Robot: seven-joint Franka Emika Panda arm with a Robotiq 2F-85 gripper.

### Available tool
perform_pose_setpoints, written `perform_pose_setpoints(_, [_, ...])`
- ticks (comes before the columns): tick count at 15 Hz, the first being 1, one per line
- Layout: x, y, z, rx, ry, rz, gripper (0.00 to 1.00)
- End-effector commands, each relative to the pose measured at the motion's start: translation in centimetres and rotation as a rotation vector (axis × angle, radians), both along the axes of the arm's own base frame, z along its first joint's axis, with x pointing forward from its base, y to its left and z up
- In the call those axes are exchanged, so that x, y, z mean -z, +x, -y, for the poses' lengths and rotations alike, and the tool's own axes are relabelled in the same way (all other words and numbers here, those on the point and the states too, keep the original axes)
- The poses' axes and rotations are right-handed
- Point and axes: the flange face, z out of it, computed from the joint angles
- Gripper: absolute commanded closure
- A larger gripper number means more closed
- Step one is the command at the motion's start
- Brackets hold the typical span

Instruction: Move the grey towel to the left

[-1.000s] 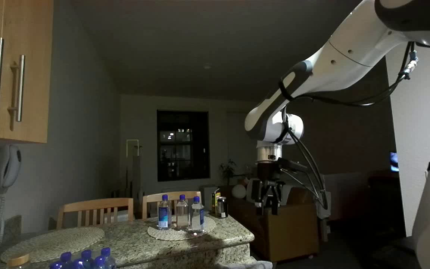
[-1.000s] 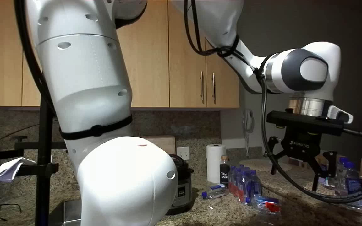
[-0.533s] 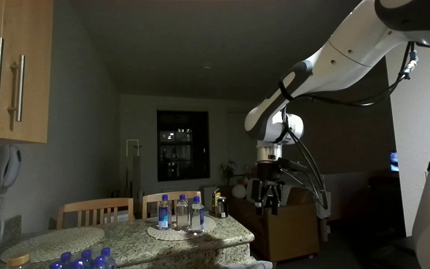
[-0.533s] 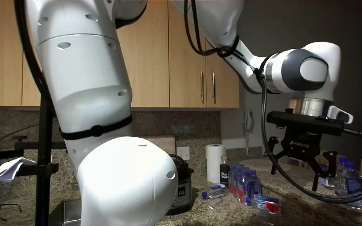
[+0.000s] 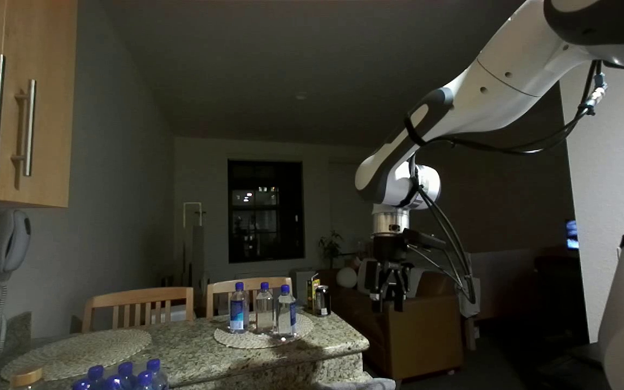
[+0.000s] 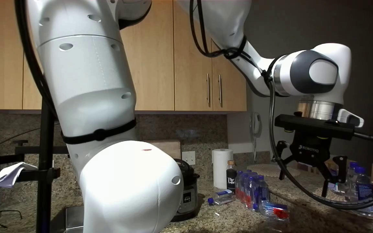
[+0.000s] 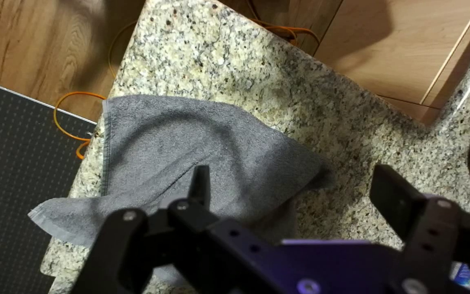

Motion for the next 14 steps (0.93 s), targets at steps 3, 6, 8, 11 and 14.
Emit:
perform_pose_setpoints(3, [0.0,0.0,0.0,0.0,0.0,-0.001,0.0])
perform_pose_setpoints(6, [1.2,1.5,-1.0,-0.032,-0.007,-0.016,0.0])
perform_pose_setpoints(8, [1.9,2.5,-1.8,-0.028,-0.021,0.011,0.0])
perform_pose_setpoints(11, [3.2,4.6,-2.0,0.033,-0.07,0.127,0.0])
perform_pose_setpoints(14, [5.3,7.2,-0.8,0.102,-0.125,0.222,0.0])
